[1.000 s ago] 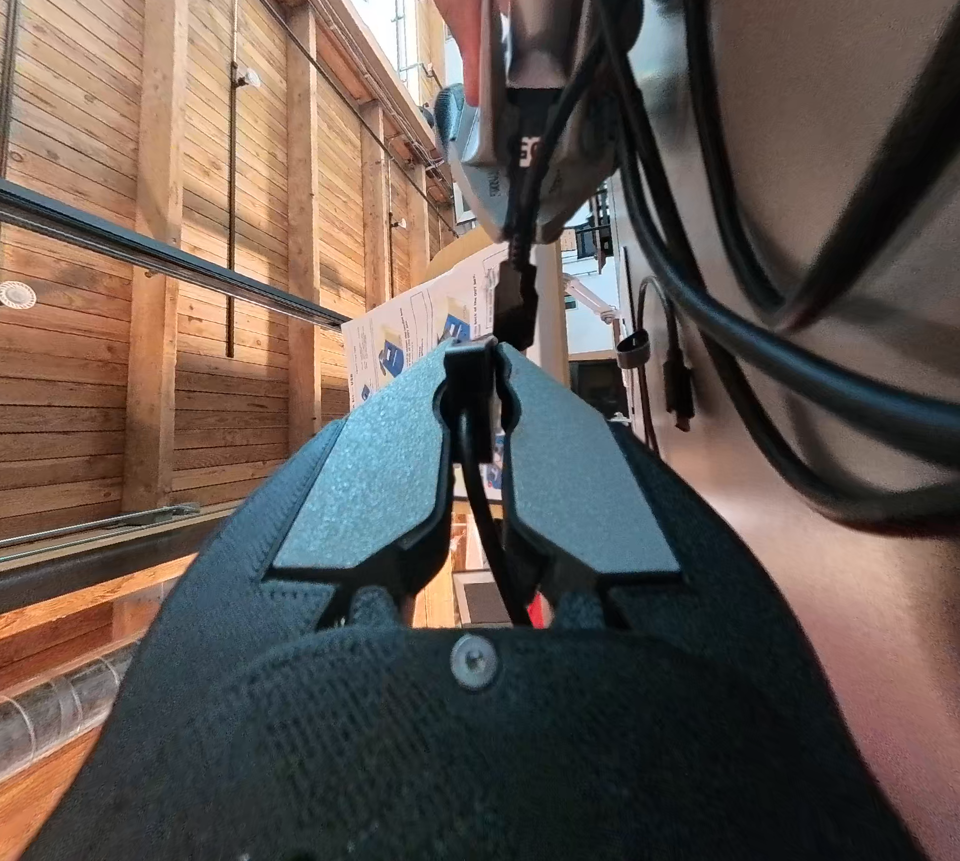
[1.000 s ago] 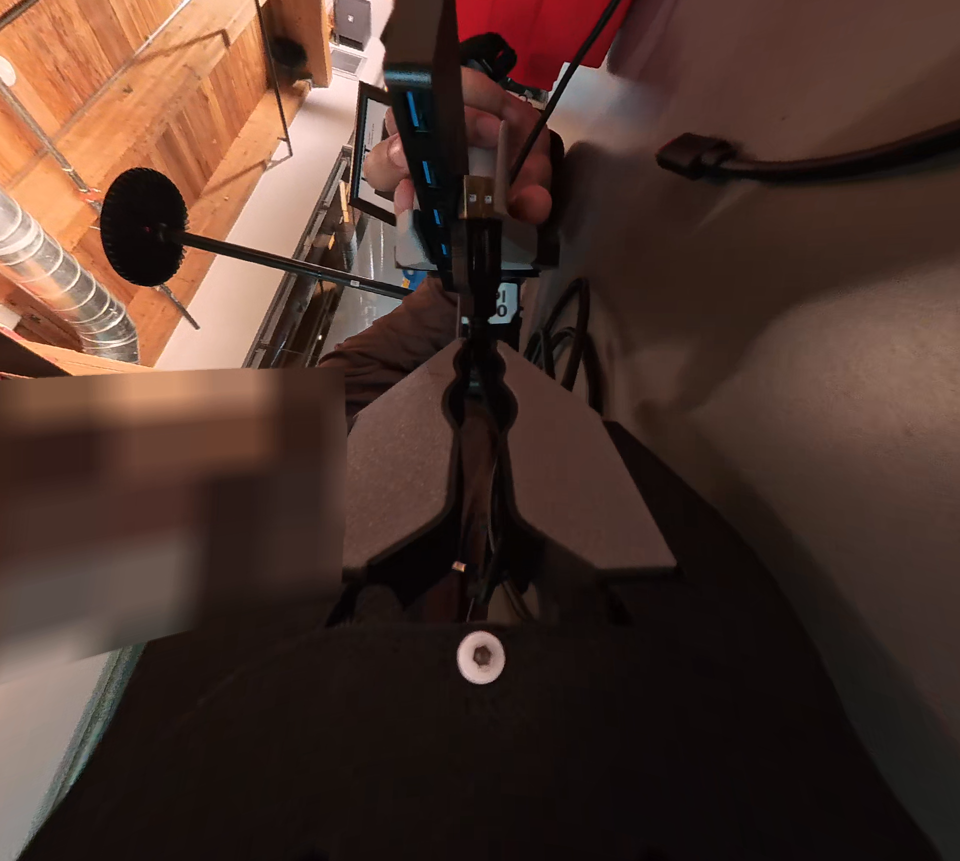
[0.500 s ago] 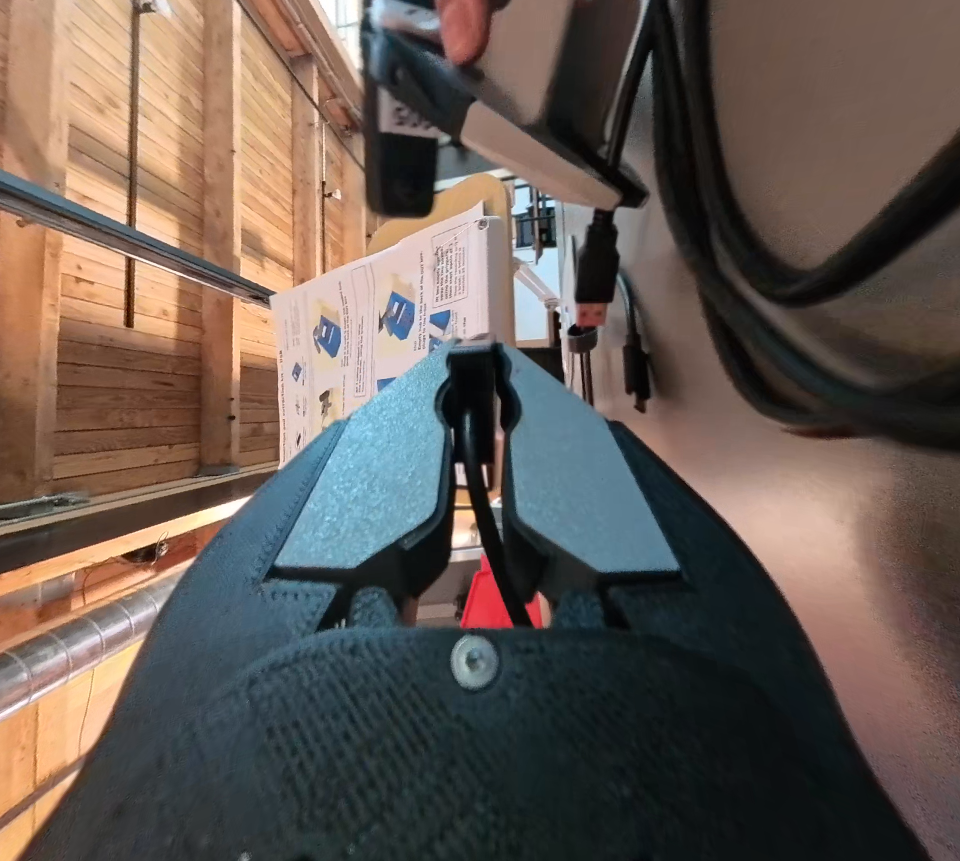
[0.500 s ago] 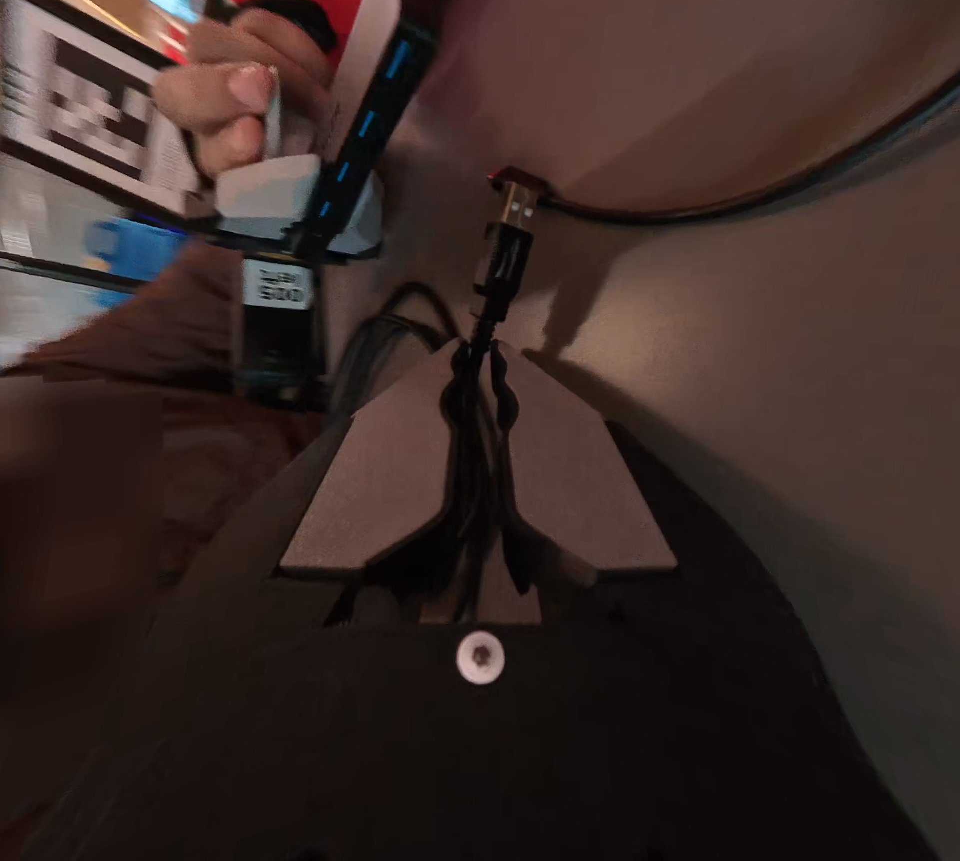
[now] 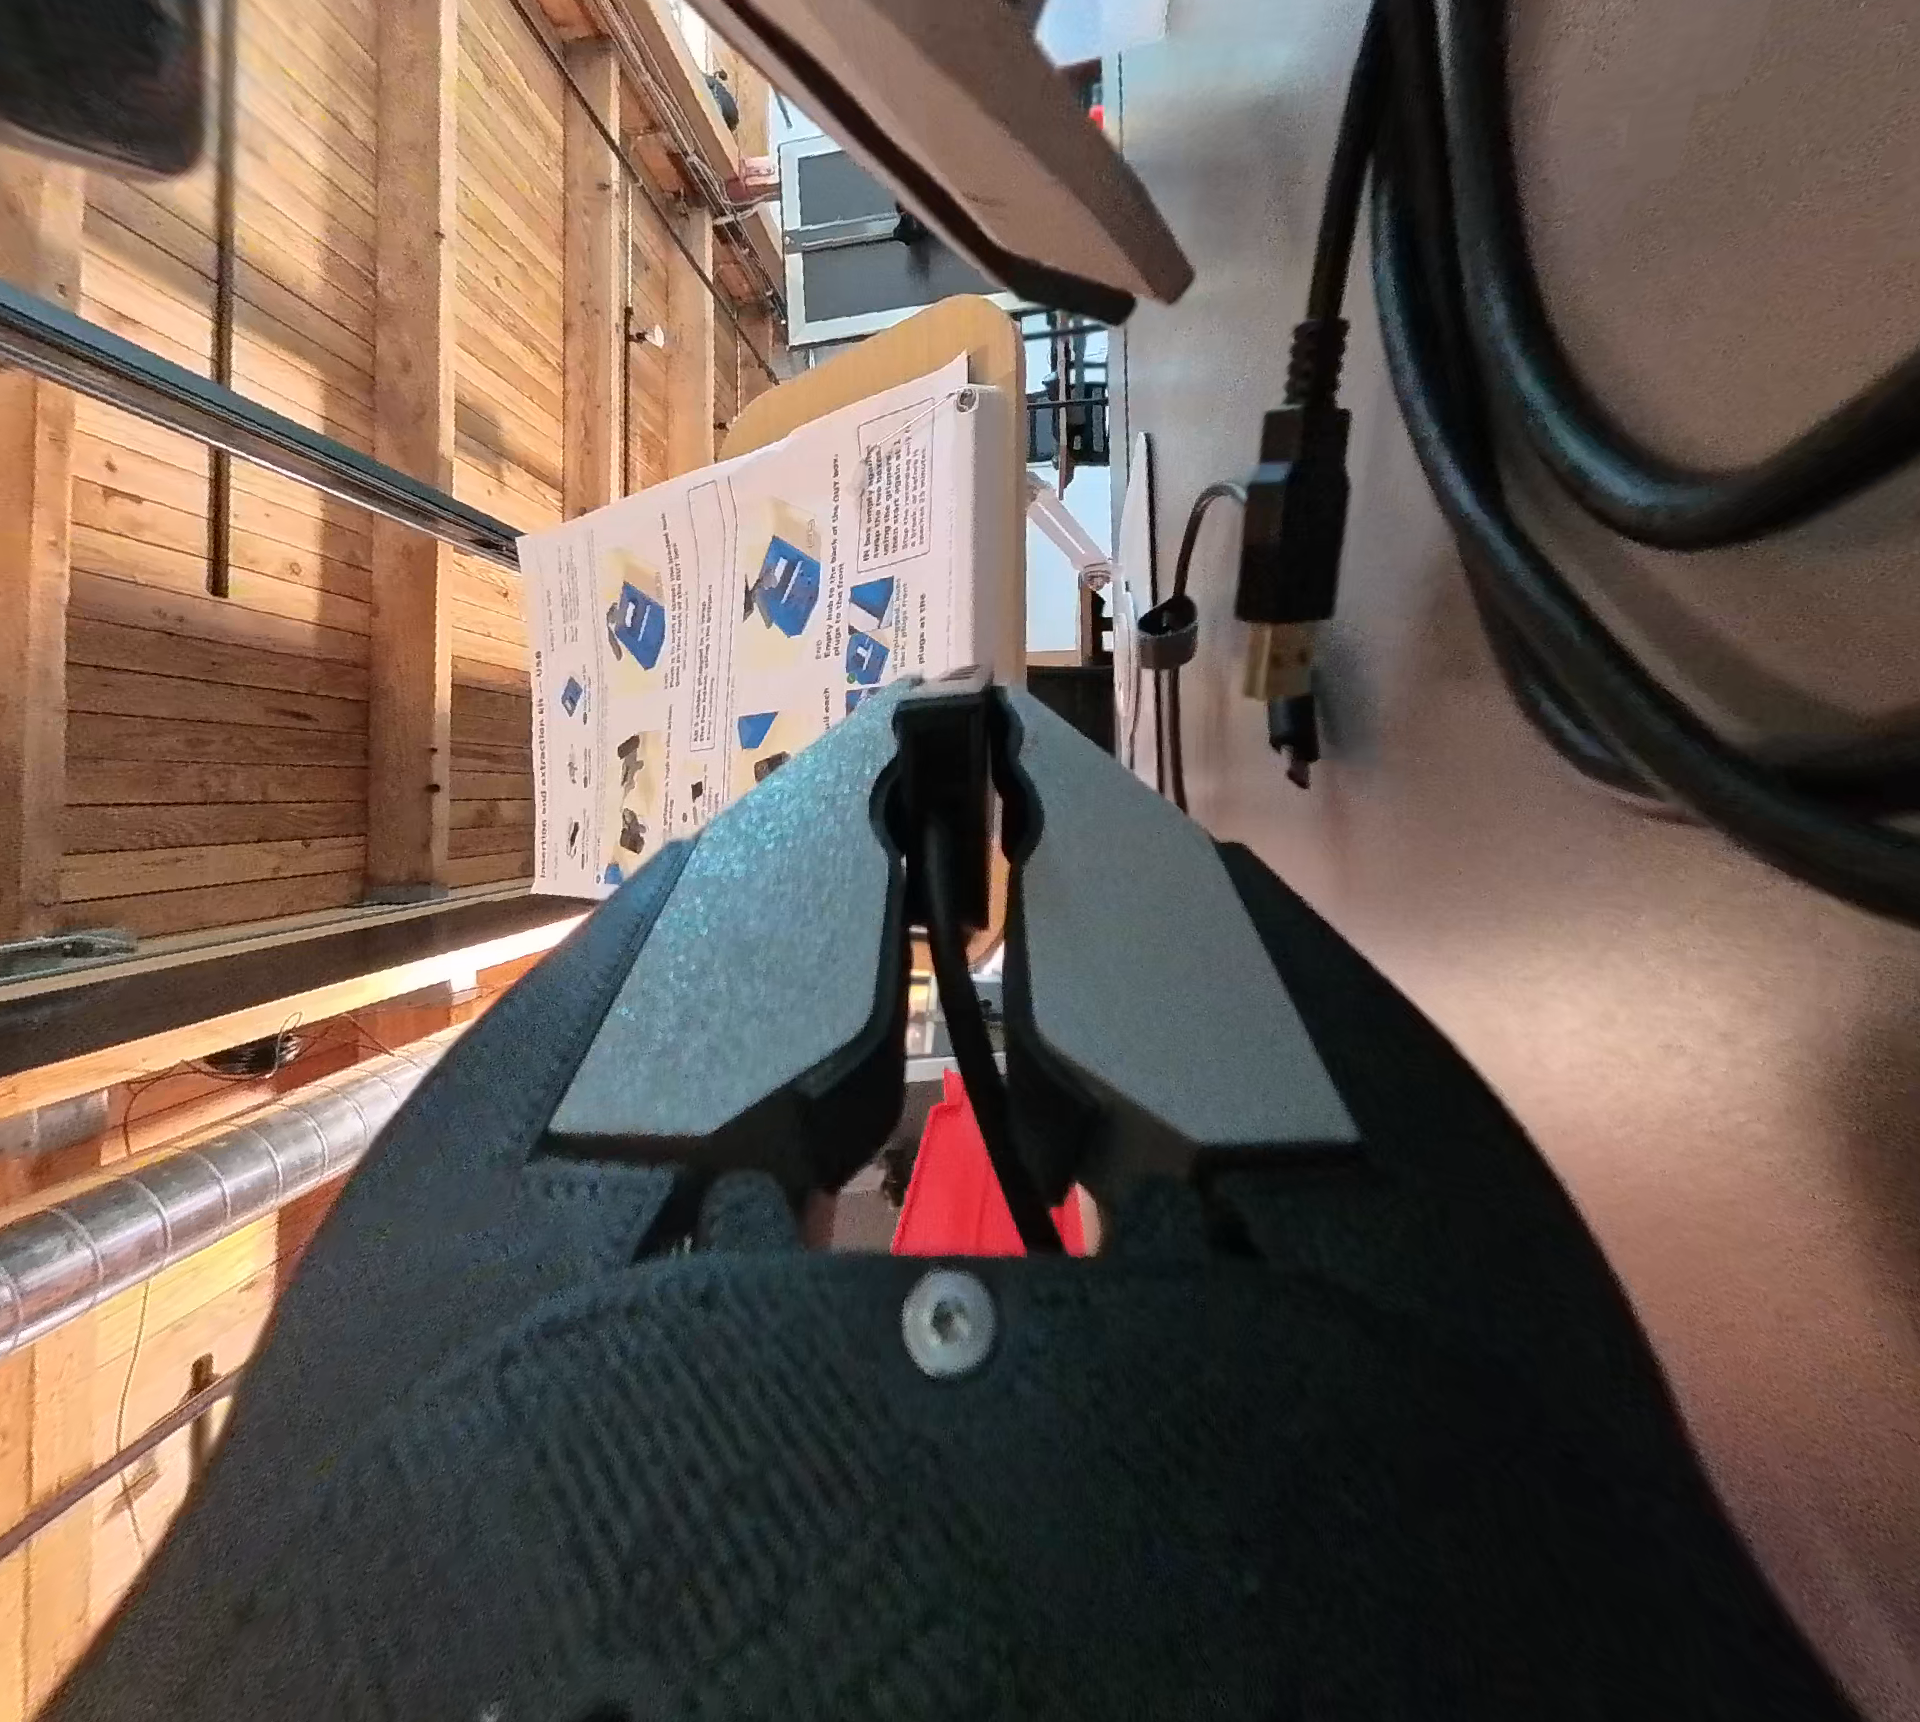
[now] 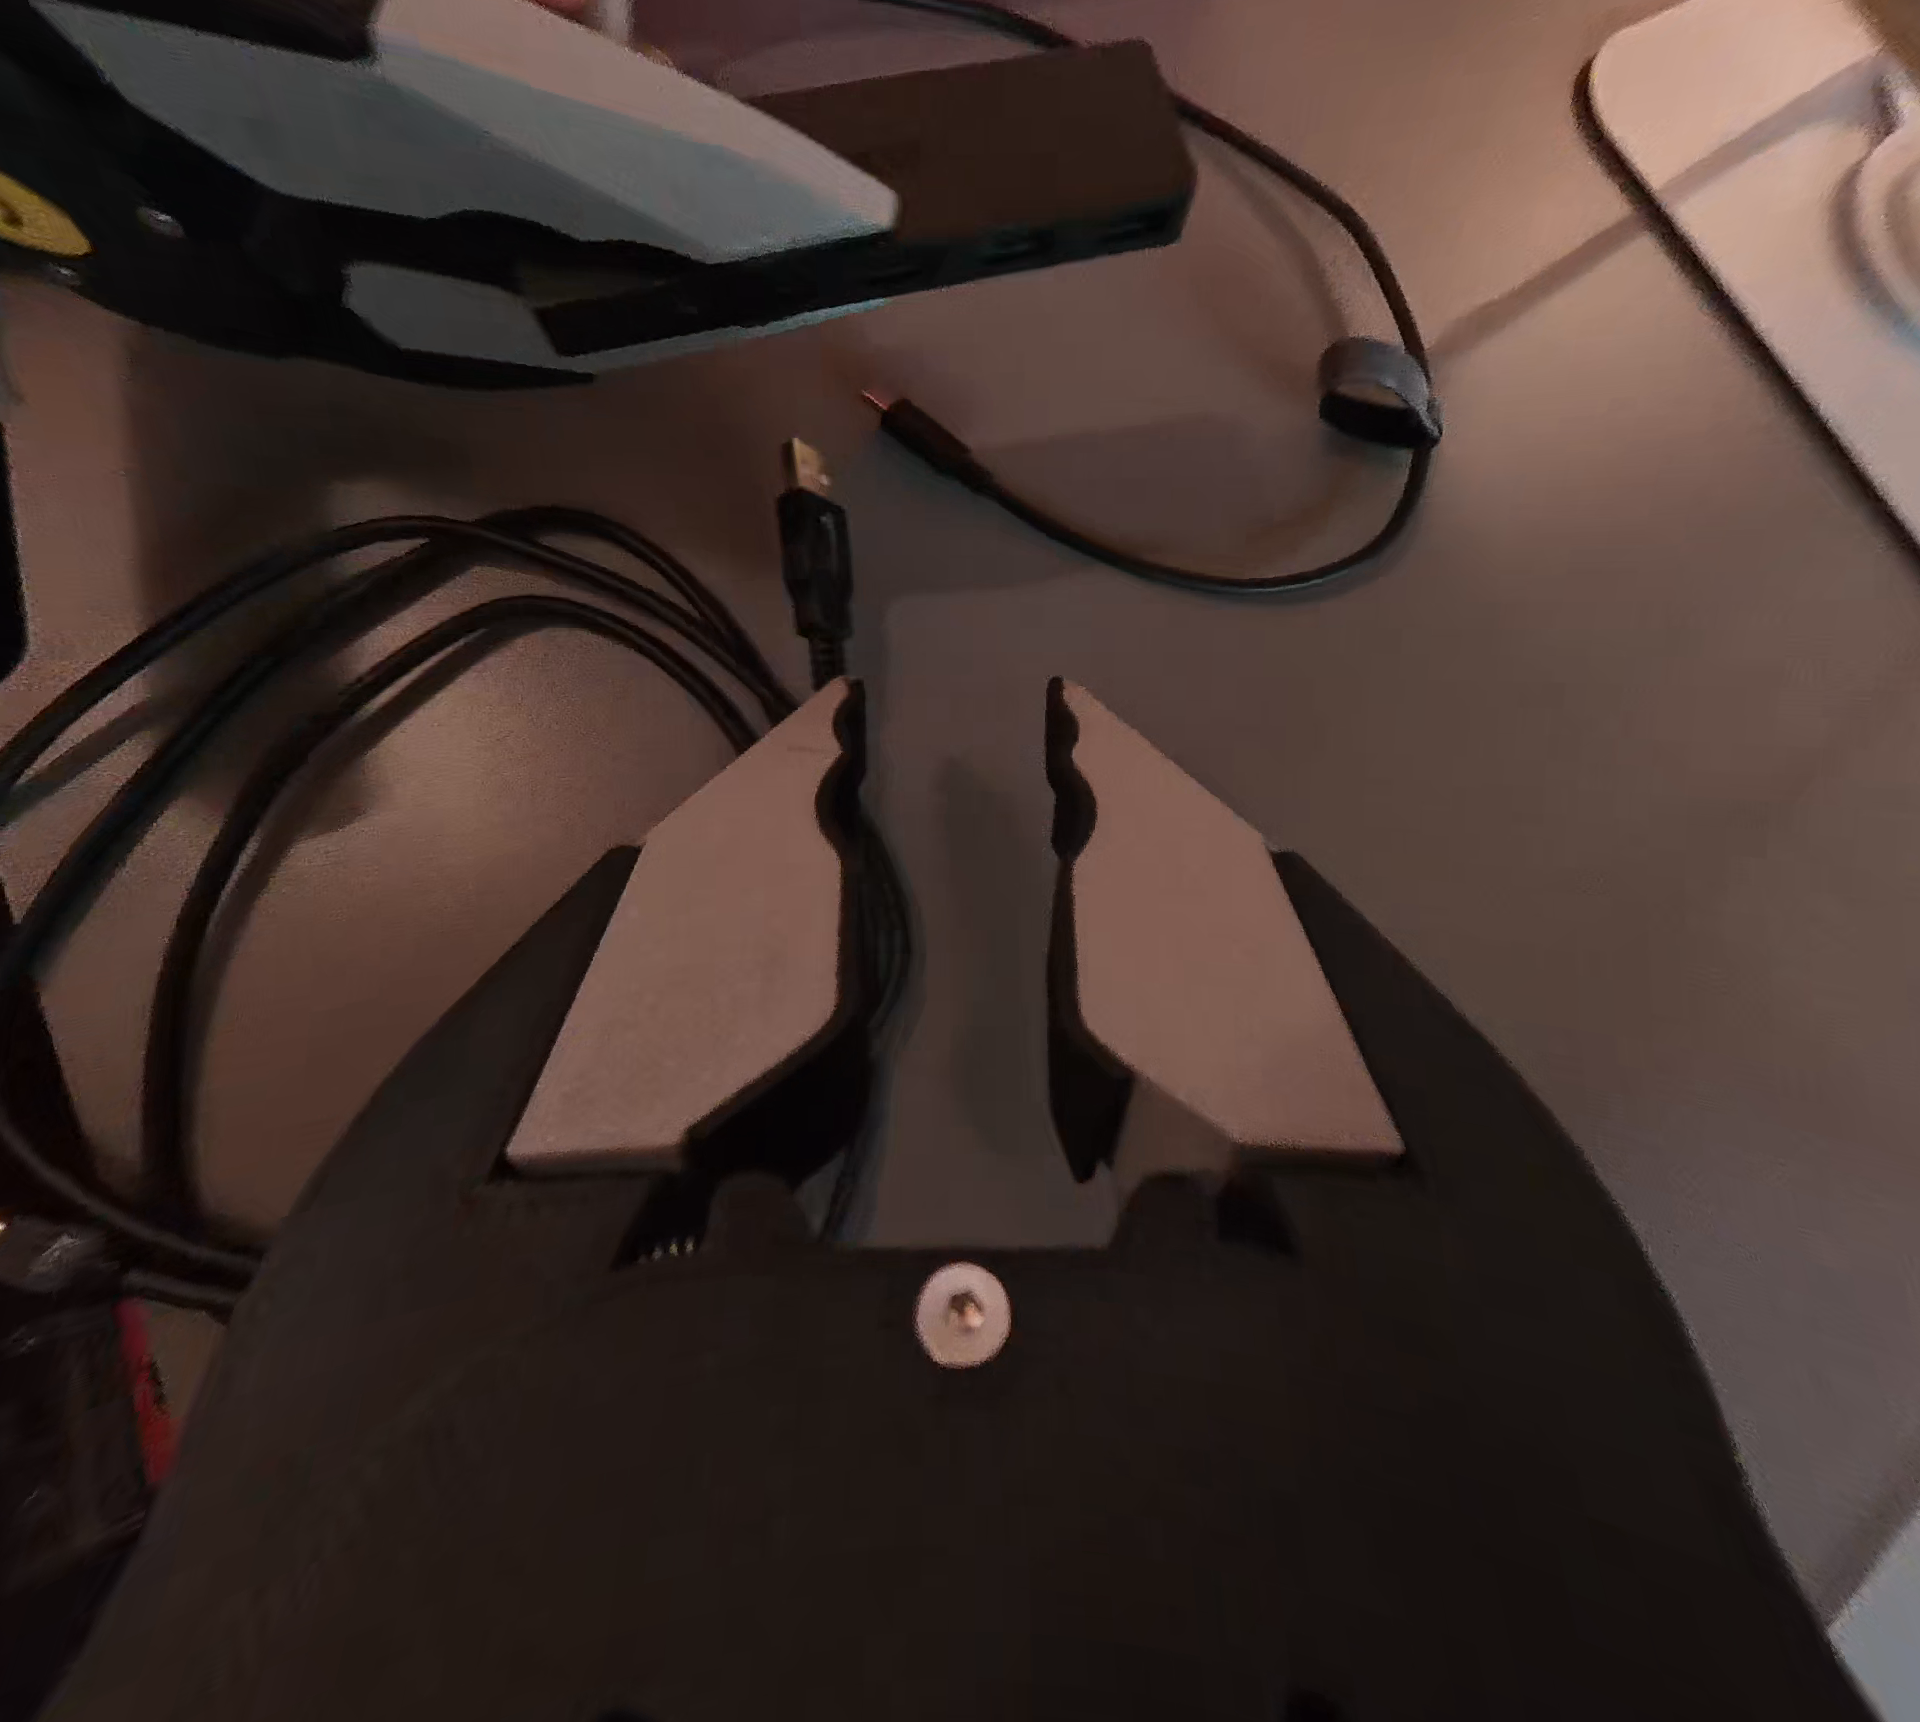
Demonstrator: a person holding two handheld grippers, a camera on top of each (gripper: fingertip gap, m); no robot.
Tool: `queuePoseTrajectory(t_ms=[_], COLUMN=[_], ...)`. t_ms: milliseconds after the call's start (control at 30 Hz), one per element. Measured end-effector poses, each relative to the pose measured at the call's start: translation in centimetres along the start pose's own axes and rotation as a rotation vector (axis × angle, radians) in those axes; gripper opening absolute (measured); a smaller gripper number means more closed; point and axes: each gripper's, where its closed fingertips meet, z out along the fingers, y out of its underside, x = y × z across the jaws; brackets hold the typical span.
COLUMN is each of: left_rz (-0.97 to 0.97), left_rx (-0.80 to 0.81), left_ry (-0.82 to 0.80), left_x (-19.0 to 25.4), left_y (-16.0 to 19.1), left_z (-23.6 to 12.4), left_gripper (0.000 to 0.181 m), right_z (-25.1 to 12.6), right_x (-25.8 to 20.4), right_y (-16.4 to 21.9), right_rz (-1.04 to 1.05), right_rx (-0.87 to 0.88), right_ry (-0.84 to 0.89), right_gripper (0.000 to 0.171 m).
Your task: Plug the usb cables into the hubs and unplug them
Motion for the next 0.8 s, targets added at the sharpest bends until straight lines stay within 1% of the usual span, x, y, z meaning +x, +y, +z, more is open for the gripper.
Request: queuePoseTrajectory(t_ms=[33,100,167,333,367,433,467,533,600,700,800], left_rz=[0.000,-0.004,-0.020,-0.044,-0.040,-0.040,-0.049,-0.064,-0.076,-0.118,-0.242], left_rx=[-0.001,-0.003,-0.008,-0.014,-0.013,-0.011,-0.011,-0.014,-0.005,0.002,0.004], left_ry=[-0.001,-0.009,-0.019,-0.039,-0.046,-0.037,-0.025,-0.020,-0.020,-0.010,0.027], left_x=[0.0,-0.3,-0.6,-1.1,-1.1,-1.0,-0.8,-0.9,-1.0,-1.3,-1.4], left_y=[0.1,0.2,0.4,0.8,0.8,0.8,0.8,1.0,0.9,1.0,1.5], left_z=[0.0,-0.1,-0.2,-0.3,-0.3,-0.3,-0.3,-0.2,-0.3,-0.4,-0.4], left_gripper=[0.009,0.009,0.009,0.009,0.009,0.009,0.009,0.008,0.008,0.009,0.009], right_z=[-0.1,-0.1,0.2,2.0,2.4,3.1,3.3,3.4,3.0,1.3,-0.9], right_x=[-0.6,-2.0,-2.6,-0.7,-0.7,-0.8,-0.7,-0.7,-0.7,-0.4,-0.3], right_y=[-0.2,-0.4,-0.3,0.5,0.6,0.8,0.7,0.5,0.0,-1.7,-3.2], right_rz=[-0.015,-0.053,-0.097,-0.201,-0.206,-0.200,-0.183,-0.096,0.040,0.220,0.280], right_rx=[0.002,-0.008,-0.033,-0.120,-0.128,-0.136,-0.132,-0.101,-0.044,0.115,0.245], right_ry=[0.018,0.028,0.058,0.227,0.226,0.195,0.181,0.099,-0.040,-0.273,-0.478], right_gripper=[0.033,0.038,0.036,0.032,0.028,0.006,0.006,0.006,0.005,0.005,0.005])
